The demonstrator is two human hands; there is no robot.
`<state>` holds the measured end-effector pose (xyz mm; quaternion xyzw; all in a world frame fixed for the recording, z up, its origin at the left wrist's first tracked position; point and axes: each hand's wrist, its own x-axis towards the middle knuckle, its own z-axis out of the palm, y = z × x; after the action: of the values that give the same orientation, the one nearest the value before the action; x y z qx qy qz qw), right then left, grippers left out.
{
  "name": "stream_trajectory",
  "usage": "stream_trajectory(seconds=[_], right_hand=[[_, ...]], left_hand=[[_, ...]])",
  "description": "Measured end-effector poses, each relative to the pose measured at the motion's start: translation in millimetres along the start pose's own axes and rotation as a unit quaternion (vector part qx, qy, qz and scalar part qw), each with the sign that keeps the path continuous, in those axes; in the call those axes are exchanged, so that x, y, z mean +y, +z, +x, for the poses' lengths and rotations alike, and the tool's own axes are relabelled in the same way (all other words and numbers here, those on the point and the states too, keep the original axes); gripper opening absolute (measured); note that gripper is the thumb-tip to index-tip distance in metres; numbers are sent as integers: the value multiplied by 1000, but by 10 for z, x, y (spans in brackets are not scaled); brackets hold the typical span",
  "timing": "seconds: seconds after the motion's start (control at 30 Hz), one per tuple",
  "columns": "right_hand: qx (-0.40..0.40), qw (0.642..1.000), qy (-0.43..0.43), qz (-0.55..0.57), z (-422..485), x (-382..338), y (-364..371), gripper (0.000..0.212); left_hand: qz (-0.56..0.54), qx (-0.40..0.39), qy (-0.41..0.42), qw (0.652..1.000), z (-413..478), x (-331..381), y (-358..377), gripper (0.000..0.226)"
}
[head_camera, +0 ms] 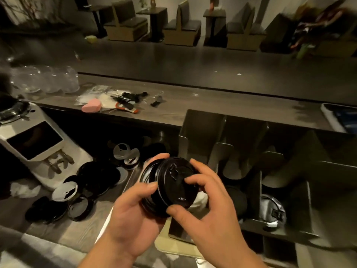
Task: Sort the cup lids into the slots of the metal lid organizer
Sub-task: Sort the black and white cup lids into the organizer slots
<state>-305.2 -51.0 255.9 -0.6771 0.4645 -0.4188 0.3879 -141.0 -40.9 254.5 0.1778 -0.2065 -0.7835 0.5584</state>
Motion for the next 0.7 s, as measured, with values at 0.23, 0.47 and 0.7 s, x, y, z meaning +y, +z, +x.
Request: stream_trajectory(seconds=[0.23, 0.47, 0.7], right_hand=[[75, 992, 48, 93, -209, 118, -668, 54], [197, 976, 87, -16, -271, 385, -1639, 55], [-30, 894, 84, -439, -264, 604, -1760, 64]], left_hand=[[70, 113, 9, 991, 231, -417, 351, 95], [55, 123, 9, 991, 387, -668, 483, 88], [22, 82, -27, 996, 488, -808, 493, 82]])
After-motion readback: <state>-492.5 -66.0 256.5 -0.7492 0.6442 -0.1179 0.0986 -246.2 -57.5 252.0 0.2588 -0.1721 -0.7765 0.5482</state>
